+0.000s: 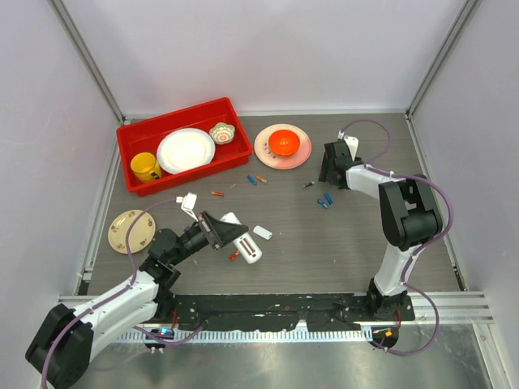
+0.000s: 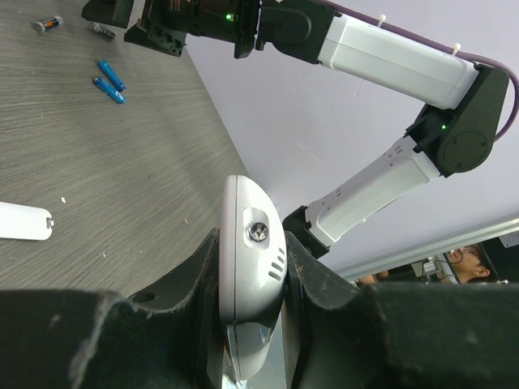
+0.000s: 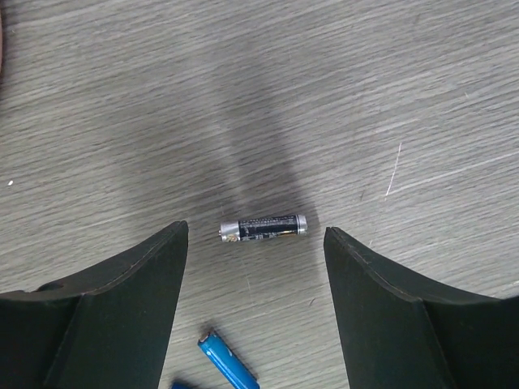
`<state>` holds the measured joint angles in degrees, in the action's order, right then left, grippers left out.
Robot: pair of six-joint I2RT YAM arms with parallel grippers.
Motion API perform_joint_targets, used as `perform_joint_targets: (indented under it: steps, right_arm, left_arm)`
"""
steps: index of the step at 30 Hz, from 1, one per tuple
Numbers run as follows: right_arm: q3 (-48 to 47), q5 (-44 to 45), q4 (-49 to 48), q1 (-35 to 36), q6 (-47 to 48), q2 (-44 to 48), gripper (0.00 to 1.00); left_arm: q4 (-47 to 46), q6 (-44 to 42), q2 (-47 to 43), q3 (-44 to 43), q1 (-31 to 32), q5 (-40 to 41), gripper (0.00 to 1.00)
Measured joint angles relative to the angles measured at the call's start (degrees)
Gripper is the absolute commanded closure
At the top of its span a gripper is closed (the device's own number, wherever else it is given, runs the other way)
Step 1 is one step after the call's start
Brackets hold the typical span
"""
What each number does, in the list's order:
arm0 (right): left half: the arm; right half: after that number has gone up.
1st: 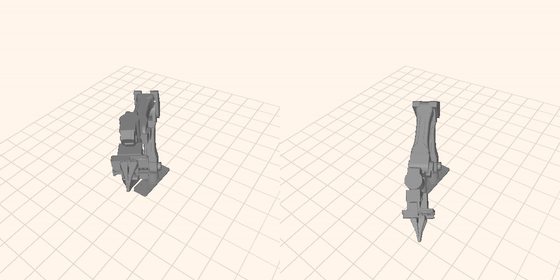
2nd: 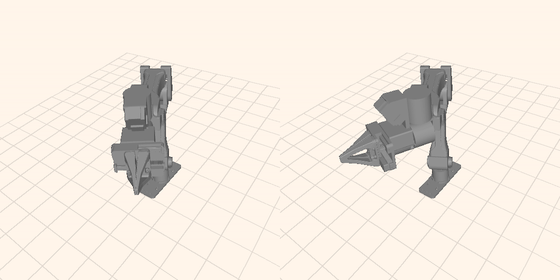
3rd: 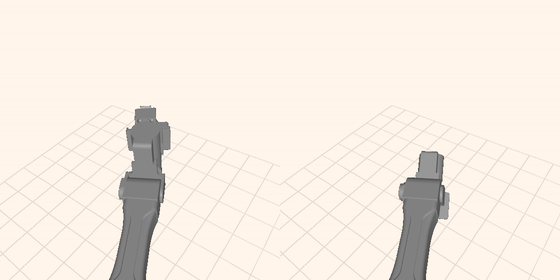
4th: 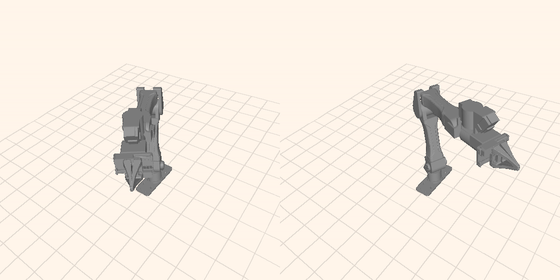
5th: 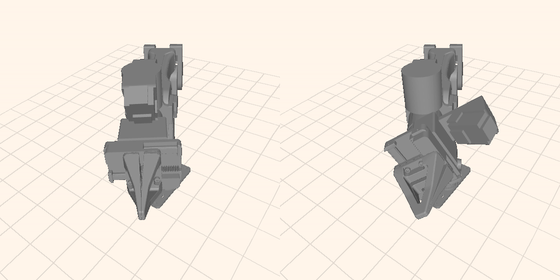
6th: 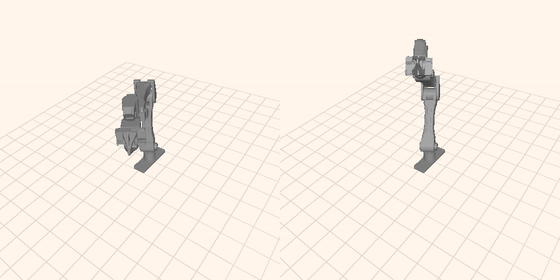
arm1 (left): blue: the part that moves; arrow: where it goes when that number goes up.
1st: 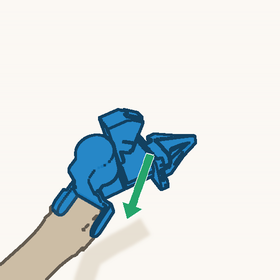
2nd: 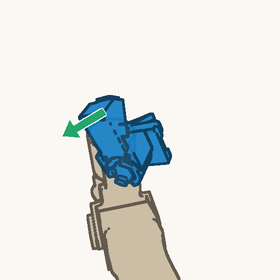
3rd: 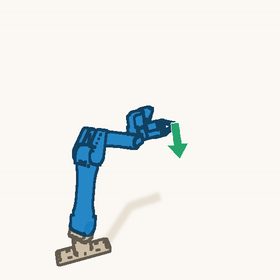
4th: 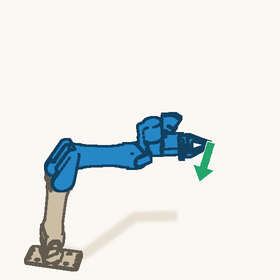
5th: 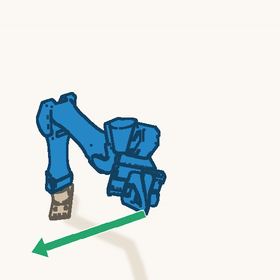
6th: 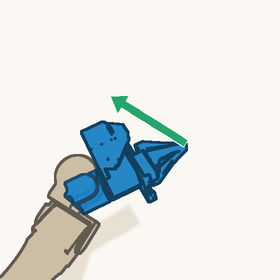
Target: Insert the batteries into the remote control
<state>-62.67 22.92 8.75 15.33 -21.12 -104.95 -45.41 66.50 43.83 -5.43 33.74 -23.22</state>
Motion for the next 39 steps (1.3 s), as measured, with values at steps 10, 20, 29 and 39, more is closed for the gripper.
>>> perform_joint_targets:
  steps: [10,20,29,39]
  right_arm:
    - [-1.27,-0.92,-0.04,-0.96,0.31,-2.47,0.34]
    - [-1.27,-1.7,-0.17,-1.22,0.04,-2.47,0.55]
    - [1.62,-2.16,-3.96,-1.33,-0.96,-1.14,0.79]
    - [10.73,-2.1,-3.23,7.41,-5.18,20.5,0.99]
  left_arm:
    - [-0.02,-0.48,0.42,0.0,0.0,0.0,1.0]
    - [0.0,-0.55,0.42,0.0,0.0,0.0,1.0]
    - [-0.02,-0.5,0.68,0.0,0.0,0.04,1.0]
    - [-0.24,0.55,2.43,0.0,0.0,0.02,1.0]
